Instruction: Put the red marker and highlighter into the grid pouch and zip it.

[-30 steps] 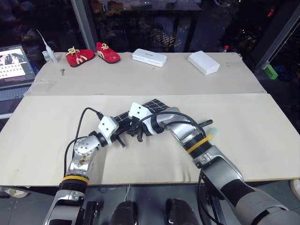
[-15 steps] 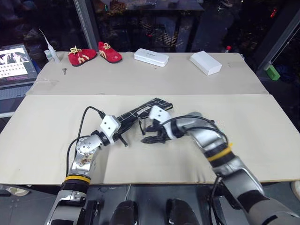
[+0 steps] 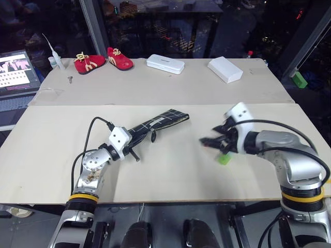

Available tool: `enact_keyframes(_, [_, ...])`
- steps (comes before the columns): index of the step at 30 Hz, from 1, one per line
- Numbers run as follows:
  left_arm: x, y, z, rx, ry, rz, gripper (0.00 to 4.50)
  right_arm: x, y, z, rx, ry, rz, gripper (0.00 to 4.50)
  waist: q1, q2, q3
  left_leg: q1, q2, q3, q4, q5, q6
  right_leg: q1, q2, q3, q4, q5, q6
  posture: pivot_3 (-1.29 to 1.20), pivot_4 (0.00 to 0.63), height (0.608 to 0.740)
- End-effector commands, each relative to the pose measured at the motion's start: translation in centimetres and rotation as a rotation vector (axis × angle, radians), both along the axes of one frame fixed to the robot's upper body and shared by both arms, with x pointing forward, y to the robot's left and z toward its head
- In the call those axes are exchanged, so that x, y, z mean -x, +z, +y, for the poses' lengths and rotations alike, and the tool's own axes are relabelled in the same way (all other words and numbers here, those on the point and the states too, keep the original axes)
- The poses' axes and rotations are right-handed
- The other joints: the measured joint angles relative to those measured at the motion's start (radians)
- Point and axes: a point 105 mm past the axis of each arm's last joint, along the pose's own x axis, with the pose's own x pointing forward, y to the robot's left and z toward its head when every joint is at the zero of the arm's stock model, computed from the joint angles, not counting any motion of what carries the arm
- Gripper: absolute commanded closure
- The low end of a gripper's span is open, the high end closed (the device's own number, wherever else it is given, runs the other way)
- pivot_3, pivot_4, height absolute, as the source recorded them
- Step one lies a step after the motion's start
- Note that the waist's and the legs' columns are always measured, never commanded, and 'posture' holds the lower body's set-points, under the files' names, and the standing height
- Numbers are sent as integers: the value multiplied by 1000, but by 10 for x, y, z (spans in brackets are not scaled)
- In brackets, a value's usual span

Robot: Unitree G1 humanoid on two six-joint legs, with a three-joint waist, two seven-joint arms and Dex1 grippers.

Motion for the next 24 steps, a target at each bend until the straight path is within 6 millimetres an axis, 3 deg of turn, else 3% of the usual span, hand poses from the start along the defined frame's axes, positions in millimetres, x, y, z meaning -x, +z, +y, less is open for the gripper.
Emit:
enact_keyframes(1, [-3, 11, 1, 15, 0, -42, 4500, 1, 3, -9, -9, -197, -46, 563, -1, 0, 0, 0, 0, 0, 0, 0, 0, 0, 0, 0, 0, 0, 0, 0, 150, 740])
enact_keyframes(5, [-4, 12, -1, 16, -6, -43, 4500, 1, -2, -16, -12, -367, -56, 563, -1, 0, 0, 0, 0, 0, 0, 0, 0, 0, 0, 1, 0, 0, 0, 0, 150, 740])
enact_keyframes(8, [-5, 10, -1, 16, -8, -38, 4500, 1, -1, -42, 1, -570, -70, 563, 0, 0, 0, 0, 0, 0, 0, 0, 0, 0, 0, 1, 0, 0, 0, 0, 150, 740])
enact_keyframes(11, [-3, 9, -2, 17, -12, -36, 4500, 2, 5, -51, -6, -627, -89, 563, 1, 0, 0, -1, -1, 0, 0, 0, 0, 0, 0, 0, 0, 0, 1, 0, 150, 740])
enact_keyframes(13, [-2, 9, -2, 17, -12, -37, 4500, 3, 7, -48, -4, -614, -88, 563, -1, 0, 0, -1, -1, 0, 0, 0, 0, 0, 0, 0, 0, 0, 1, 0, 150, 740])
enact_keyframes(21, [-3, 13, -4, 22, -10, -40, 4500, 15, -22, -29, 17, -576, 20, 563, -6, 0, 0, 0, 0, 0, 0, 0, 0, 0, 0, 1, 0, -1, 1, 0, 150, 740])
enact_keyframes(24, [-4, 13, -4, 25, -8, -39, 4500, 18, -31, -32, 50, -592, 38, 563, -6, 0, 0, 0, -1, 0, 0, 0, 0, 0, 0, 1, 0, -1, 1, 0, 150, 740])
